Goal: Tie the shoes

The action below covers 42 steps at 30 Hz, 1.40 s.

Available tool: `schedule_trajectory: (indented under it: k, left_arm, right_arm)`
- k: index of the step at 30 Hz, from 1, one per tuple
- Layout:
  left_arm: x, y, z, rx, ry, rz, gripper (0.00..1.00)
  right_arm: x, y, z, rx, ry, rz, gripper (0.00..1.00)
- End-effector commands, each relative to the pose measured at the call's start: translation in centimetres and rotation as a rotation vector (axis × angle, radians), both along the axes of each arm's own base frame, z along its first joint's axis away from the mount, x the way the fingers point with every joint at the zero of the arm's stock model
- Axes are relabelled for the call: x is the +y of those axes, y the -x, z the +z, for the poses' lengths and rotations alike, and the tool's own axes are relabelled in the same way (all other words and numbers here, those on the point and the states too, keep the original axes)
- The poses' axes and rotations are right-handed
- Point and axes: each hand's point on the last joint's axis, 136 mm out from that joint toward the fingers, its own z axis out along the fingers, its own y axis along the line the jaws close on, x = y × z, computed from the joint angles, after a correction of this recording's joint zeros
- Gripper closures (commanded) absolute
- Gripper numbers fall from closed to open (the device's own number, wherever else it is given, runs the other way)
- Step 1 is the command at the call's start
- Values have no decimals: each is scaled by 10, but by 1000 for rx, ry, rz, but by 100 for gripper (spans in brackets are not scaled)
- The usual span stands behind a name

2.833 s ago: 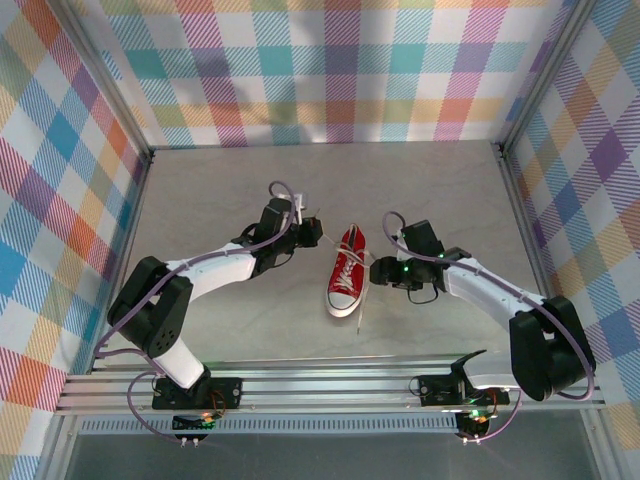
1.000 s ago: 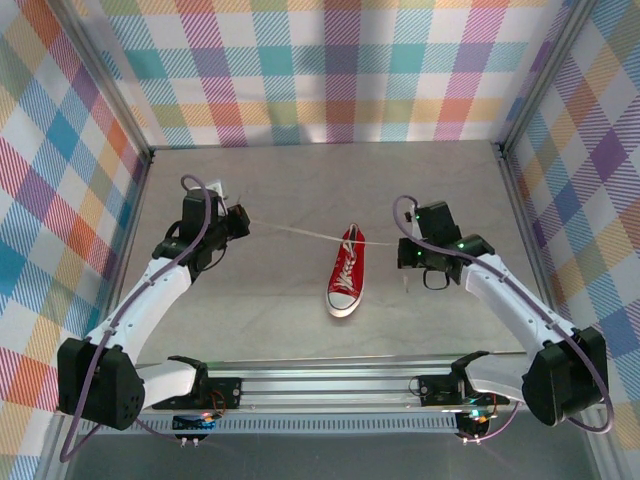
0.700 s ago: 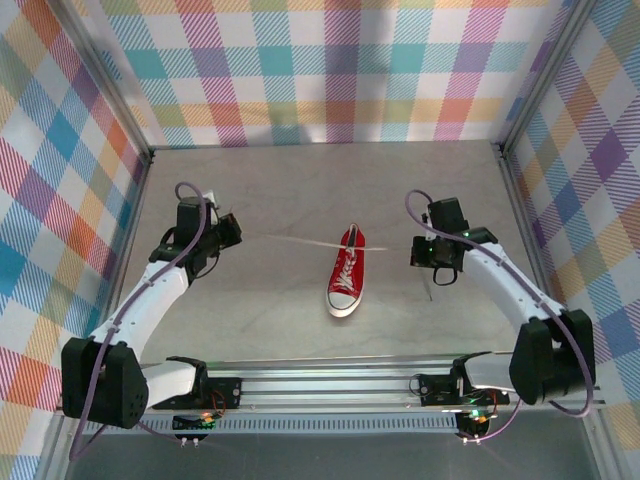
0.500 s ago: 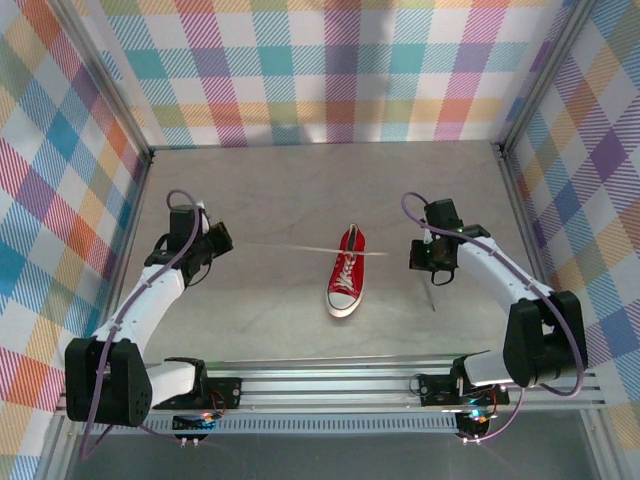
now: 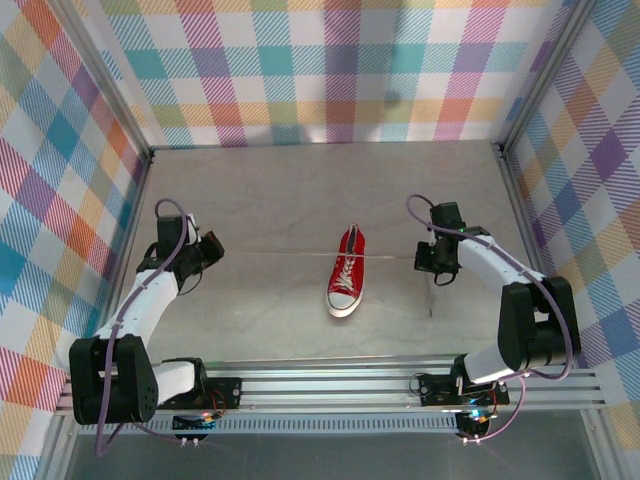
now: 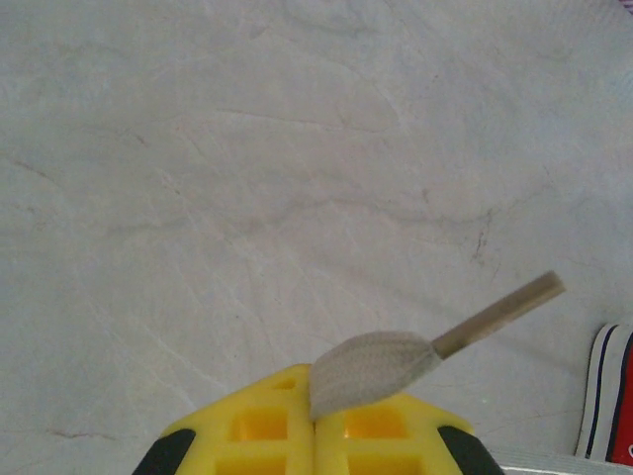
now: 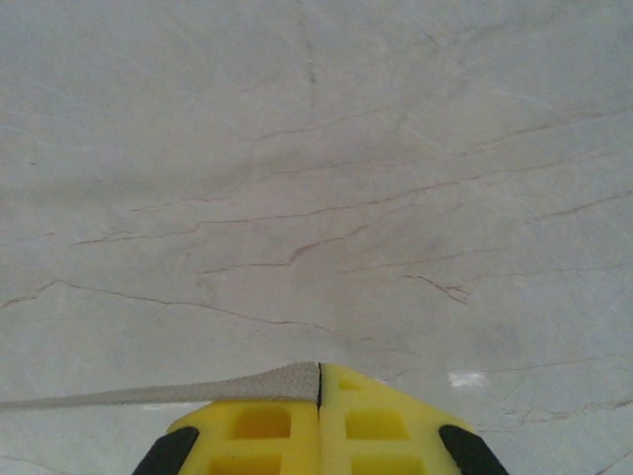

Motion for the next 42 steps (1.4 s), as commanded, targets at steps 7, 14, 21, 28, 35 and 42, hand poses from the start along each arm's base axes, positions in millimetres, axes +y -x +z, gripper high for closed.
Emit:
schedule_trajectory:
  k: [7,14,21,28,35,42]
  left_arm:
    - [23,14,-27,72,38,79,100]
    - [34,21,-34,97,45,126,100]
    - [26,25,-44,137,66,100,100]
    - [12,29,-44,172,17,32,88]
    - [6,27,-29,146,-28,-12,75]
    - [-6,28,-18,109,-31,-87,71]
  right_arm:
    - [-11,0,-22,72,-2,-38,100]
    - [-3,-2,-23,98,-19,12,100]
    - [24,-8,-7,37,-19,156,96]
    - [57,-14,-2,43,-68,248,84]
    - [106,-17,-13,94,-143,329,79]
    - [151,-16,-27,145,-212,396,78]
